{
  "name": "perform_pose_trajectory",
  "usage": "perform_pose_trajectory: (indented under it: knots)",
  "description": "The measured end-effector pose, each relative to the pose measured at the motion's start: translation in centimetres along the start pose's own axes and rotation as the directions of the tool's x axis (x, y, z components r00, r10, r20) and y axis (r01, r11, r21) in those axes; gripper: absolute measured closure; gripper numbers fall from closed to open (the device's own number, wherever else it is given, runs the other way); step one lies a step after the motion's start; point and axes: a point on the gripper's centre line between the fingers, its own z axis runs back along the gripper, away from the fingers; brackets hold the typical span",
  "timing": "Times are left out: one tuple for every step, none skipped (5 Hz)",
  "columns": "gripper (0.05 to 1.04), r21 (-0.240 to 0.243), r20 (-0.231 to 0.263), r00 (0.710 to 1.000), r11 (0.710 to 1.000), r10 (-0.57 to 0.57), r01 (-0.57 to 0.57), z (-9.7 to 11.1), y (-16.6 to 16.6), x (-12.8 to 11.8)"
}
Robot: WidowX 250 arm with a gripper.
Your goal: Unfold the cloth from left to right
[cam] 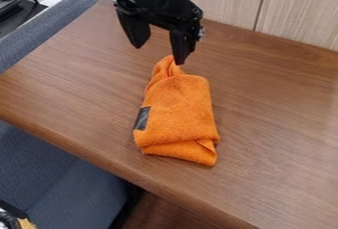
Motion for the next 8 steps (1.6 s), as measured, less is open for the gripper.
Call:
perform_pose_trajectory:
  knots:
    - [0.083,-0.004,-0.027,1.000,1.000,0.000,0.000,-0.7,-0.1,-0.4]
    - [0.083,-0.005,-0.059,0.998,0.999,0.036,-0.036,-1.1,0.4,-1.3]
    - [0.083,0.003,-0.111,0.992,0.998,0.062,-0.062,-2.4,0.9,-2.9]
    - [0.083,0.029,-0.136,0.988,0.997,0.079,-0.076,-3.4,1.7,-4.3]
    - [0.083,0.023,-0.185,0.977,0.994,0.106,-0.104,-5.2,2.2,-5.4]
    - [0.083,0.013,-0.241,0.962,0.992,0.128,-0.129,-7.3,2.1,-6.1]
    - [0.122,0.015,-0.264,0.953,0.988,0.151,-0.153,-8.5,2.1,-6.4]
    - [0.402,0.016,-0.277,0.948,0.987,0.159,-0.161,-9.2,2.1,-6.7]
